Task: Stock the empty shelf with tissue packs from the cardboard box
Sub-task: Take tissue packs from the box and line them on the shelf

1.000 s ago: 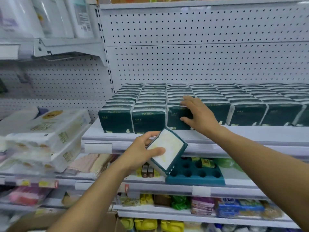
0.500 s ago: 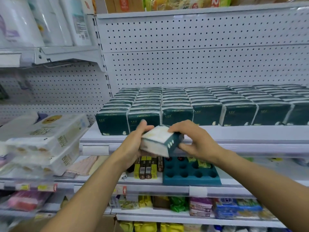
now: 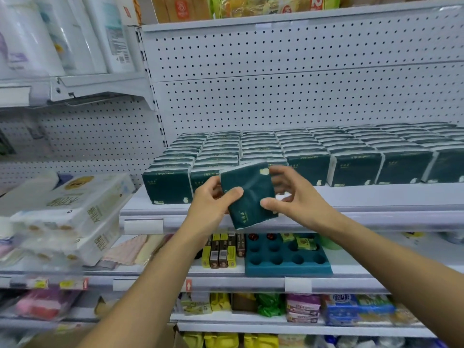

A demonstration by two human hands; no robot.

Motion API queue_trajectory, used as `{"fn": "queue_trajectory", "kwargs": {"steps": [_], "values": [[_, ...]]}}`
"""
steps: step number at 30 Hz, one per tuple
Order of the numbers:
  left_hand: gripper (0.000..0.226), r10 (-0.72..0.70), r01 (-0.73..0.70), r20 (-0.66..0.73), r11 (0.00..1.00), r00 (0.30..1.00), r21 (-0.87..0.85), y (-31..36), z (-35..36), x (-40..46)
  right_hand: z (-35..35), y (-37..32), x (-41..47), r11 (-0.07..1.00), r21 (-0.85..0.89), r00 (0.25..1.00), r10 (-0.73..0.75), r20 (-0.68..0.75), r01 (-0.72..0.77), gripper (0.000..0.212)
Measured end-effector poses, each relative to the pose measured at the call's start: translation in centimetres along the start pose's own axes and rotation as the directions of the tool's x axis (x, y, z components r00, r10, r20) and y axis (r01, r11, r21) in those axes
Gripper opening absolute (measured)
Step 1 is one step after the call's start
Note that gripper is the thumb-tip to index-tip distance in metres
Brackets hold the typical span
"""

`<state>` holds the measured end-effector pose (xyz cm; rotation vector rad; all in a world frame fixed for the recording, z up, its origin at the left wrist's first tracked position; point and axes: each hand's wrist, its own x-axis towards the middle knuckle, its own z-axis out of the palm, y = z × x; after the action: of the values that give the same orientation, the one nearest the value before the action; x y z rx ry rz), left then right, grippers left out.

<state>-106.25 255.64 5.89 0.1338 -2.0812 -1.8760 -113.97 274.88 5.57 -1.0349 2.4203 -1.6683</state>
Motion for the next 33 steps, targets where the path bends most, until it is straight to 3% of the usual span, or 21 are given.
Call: {"fn": "queue_trajectory", "kwargs": {"steps": [2,4,7,10,12,14,17,19,33], "values": [[0.027,0.109,-0.115,0.041,0.974,0.993,0.195,0.5,0.4,0.3,-0.4,-0.4,-0.3,0.959,-0.204,0.977,-0.211,-0.042,0.199,0.084],[0.034,0.195,-0.234,0.135,0.879,0.971,0.416,0.8,1.2,0.4,-1.0,-0.5,-0.2,0.873,-0.354,0.938,-0.344,0.042,0.336,0.084],[0.041,0.179,-0.249,0.185,0.829,0.966,0.501,0.4,2.3,0.3,-1.7,0.0,-0.3,0.87,-0.431,0.971,-0.214,0.105,0.238,0.065],[0.037,0.275,-0.295,0.116,0.801,0.954,0.521,-0.4,1.8,0.7,-2.8,1.1,-0.5,0.971,-0.227,0.995,-0.085,-0.044,0.073,0.053],[0.036,0.422,-0.331,0.017,0.686,0.907,0.648,-1.0,0.3,1.6,-3.8,2.1,-0.3,0.998,-0.062,0.98,-0.019,-0.2,0.007,0.053],[0.041,0.502,-0.316,-0.003,0.549,0.865,0.774,-1.6,-1.5,2.8,-4.3,3.2,0.4,0.999,-0.029,0.947,0.03,-0.32,-0.041,0.053],[0.049,0.476,-0.298,0.093,0.378,0.875,0.876,-2.5,-3.3,4.7,-3.4,4.5,1.7,0.996,-0.047,0.931,0.048,-0.361,-0.07,0.05],[0.054,0.426,-0.307,0.154,0.317,0.891,0.897,-2.9,-3.8,5.5,-2.4,5.2,2.4,0.994,-0.086,0.927,0.033,-0.375,-0.07,0.047],[0.061,0.381,-0.363,0.257,0.24,0.888,0.9,-3.5,-4.3,6.3,1.5,5.2,4.1,0.96,-0.226,0.852,0.022,-0.523,-0.163,0.054]]}}
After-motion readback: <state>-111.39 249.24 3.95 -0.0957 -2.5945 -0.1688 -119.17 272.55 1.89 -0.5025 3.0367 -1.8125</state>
